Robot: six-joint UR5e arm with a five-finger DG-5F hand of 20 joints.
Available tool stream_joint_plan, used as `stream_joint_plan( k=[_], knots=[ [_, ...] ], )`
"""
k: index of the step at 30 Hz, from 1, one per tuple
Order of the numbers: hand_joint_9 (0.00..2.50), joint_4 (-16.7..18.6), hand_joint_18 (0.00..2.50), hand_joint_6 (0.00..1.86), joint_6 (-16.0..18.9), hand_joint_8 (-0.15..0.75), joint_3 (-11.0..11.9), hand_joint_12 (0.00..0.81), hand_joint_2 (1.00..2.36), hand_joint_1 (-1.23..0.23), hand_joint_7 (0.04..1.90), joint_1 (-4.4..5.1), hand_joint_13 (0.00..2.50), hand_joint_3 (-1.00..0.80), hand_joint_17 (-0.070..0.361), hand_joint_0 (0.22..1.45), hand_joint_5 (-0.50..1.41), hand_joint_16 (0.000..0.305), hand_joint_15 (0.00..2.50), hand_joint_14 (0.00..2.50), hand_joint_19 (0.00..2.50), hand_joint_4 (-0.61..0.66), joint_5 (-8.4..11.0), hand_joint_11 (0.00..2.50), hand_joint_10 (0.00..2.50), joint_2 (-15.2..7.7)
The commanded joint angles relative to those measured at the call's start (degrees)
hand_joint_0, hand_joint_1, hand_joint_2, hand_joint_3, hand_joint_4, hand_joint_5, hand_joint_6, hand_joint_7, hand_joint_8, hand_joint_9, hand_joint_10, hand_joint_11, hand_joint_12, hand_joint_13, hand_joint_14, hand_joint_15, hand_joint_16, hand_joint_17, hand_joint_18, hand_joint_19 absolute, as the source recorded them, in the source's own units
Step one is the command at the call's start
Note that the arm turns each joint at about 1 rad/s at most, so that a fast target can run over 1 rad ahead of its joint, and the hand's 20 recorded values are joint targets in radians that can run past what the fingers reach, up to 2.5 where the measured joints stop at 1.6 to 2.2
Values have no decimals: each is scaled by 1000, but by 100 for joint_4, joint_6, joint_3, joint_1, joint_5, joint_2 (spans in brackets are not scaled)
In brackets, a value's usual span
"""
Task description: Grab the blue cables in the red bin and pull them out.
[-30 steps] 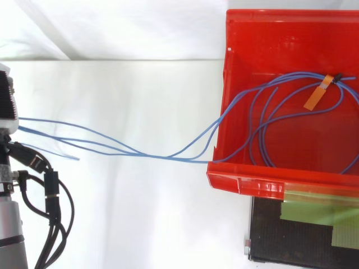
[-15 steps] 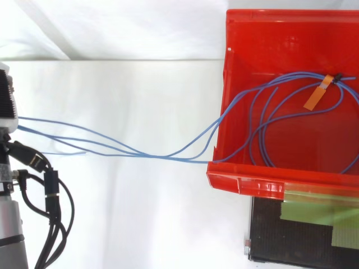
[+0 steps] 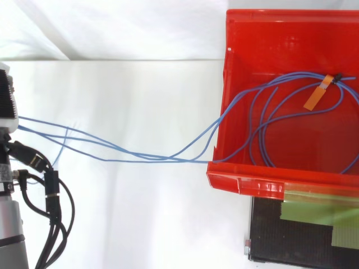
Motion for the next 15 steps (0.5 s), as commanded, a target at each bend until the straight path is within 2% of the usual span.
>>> stream_joint_plan(
  k=[1, 3, 15],
  knots=[
    [1381, 0, 965, 18, 0, 38, 0, 394, 1002, -1016, 585, -8, 1645, -942, 96, 880, 933, 43, 1711, 27, 1094, 140, 0, 1898, 34, -5],
    [1377, 0, 962, 19, 9, 31, 0, 389, 1000, -1003, 588, -17, 1645, -997, 96, 867, 938, 43, 1707, 36, 1111, 148, 0, 1910, 35, 4],
    [1402, 0, 1000, 17, 9, 71, 0, 422, 1000, -897, 585, -34, 1665, -1000, 108, 722, 992, 48, 1638, 109, 1081, 220, -44, 1896, 31, -5]
  ],
)
